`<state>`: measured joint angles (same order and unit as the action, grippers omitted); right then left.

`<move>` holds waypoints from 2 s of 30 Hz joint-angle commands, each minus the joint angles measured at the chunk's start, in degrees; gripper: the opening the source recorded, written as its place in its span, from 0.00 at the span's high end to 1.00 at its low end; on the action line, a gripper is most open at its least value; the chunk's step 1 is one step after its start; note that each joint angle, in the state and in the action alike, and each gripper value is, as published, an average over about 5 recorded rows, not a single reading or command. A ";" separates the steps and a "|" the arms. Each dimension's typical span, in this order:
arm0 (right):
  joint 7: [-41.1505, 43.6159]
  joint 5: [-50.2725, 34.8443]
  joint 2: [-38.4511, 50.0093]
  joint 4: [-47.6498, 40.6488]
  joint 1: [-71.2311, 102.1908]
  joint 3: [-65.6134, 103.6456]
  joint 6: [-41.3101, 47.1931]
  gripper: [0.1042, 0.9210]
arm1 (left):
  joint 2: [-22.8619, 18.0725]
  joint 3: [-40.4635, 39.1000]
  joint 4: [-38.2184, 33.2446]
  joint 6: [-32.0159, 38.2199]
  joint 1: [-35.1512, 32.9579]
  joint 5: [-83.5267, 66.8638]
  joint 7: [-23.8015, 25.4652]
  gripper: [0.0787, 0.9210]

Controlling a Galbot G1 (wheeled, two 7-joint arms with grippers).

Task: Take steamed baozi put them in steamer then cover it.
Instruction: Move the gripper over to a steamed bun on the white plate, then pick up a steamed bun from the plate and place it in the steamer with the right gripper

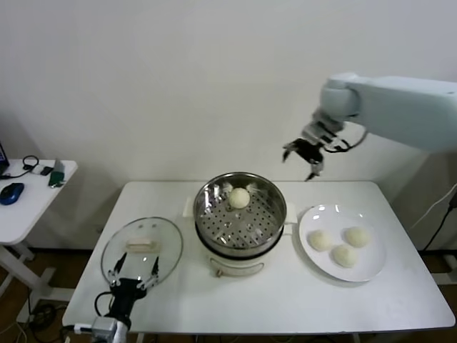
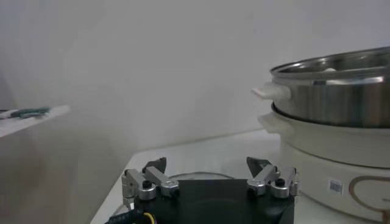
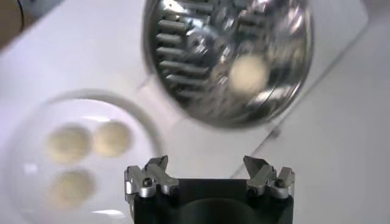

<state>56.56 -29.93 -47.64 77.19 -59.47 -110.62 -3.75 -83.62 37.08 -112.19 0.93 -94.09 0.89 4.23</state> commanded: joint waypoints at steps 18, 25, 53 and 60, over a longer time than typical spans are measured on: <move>-11.75 6.63 4.89 -8.17 38.45 22.99 22.00 0.12 | -1.93 -0.15 -0.58 -0.05 -0.28 0.77 0.00 0.12; -11.77 7.05 0.99 -12.67 42.75 27.18 21.62 0.12 | -2.08 -0.17 -0.78 0.48 -1.49 1.29 -0.17 0.12; -8.52 -1.39 1.54 -10.67 29.04 20.24 21.00 0.32 | -2.40 -0.36 -0.99 0.60 -1.89 1.43 -0.41 0.12; -3.56 -10.37 -1.87 -4.44 3.53 6.21 19.38 0.32 | -2.40 -0.51 -1.33 0.43 -1.49 1.41 -0.31 0.12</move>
<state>49.38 -31.80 -47.43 68.01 -33.78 -92.71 16.55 -86.04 36.59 -113.41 1.41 -95.56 2.34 3.88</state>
